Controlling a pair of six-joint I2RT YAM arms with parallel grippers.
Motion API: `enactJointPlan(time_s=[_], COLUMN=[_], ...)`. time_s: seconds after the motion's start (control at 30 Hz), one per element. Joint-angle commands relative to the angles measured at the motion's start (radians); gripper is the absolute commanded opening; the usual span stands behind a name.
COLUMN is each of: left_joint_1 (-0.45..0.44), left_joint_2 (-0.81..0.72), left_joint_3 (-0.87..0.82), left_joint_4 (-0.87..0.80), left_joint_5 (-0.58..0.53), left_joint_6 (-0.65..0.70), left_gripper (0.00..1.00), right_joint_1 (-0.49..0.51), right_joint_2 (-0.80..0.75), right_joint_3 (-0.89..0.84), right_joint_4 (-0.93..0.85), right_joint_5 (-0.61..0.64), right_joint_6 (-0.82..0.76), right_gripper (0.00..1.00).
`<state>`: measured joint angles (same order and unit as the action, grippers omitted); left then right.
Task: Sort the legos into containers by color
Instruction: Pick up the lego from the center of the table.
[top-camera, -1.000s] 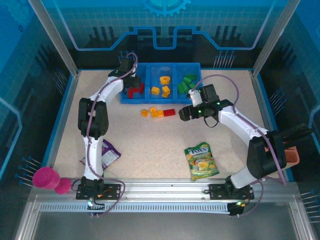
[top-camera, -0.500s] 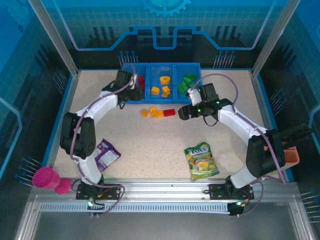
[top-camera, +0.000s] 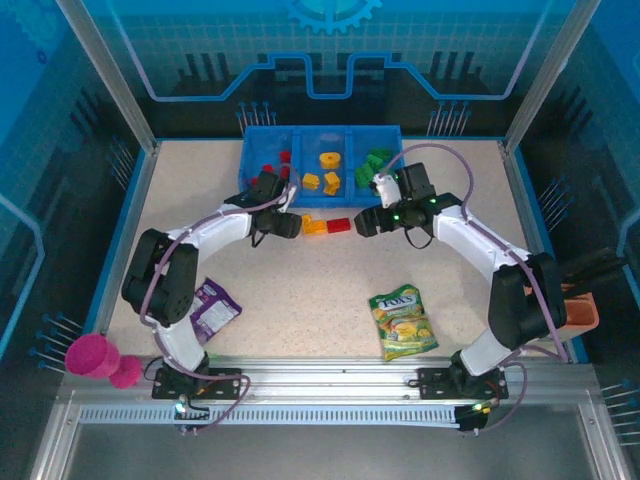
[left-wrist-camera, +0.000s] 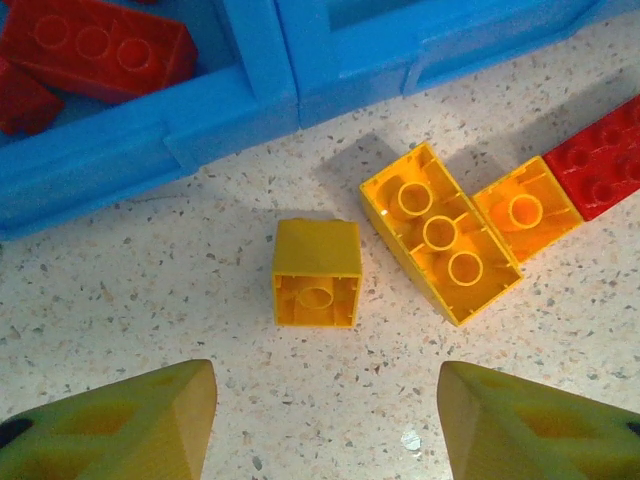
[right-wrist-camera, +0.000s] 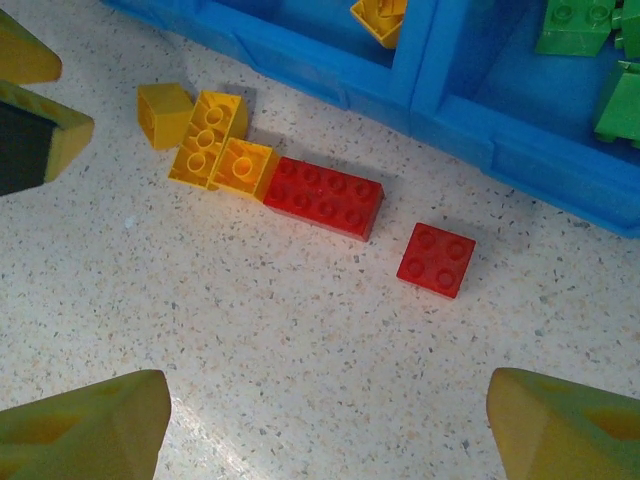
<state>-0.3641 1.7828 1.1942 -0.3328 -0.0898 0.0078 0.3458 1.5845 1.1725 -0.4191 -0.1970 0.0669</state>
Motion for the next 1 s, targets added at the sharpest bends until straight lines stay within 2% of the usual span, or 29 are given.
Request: enactJointPlan(time_s=[0.0,0.43,0.57,0.97], left_joint_1=[-0.002,-0.015,-0.016,-0.016], left_joint_2=[0.047,0.205,0.247,0.324], left_joint_3=[0.021,0.212,0.252,0.343], left_joint_4=[0.008,-0.121,-0.168,-0.247], left_joint_5=[-0.007,-0.028,-0.077,-0.095], left_joint_6=[0.029,0.047,0.050,0.046], left_gripper=[0.62,0.62,0.62,0.52], right_joint_1=[-0.001,-0.002,-0.005,-0.015], right_joint_2=[0.012,0.033,0.039,0.065], right_joint_3=[0.027,0.028,0.024,0.035], right_joint_4=[-0.012,-0.021,-0.021,-0.020], right_joint_5=[-0.025,-0.007,-0.003,-0.007], right_joint_6=[-0.009,-0.016,-0.017,-0.020], right_gripper=[0.84,0.84,0.84,0.84])
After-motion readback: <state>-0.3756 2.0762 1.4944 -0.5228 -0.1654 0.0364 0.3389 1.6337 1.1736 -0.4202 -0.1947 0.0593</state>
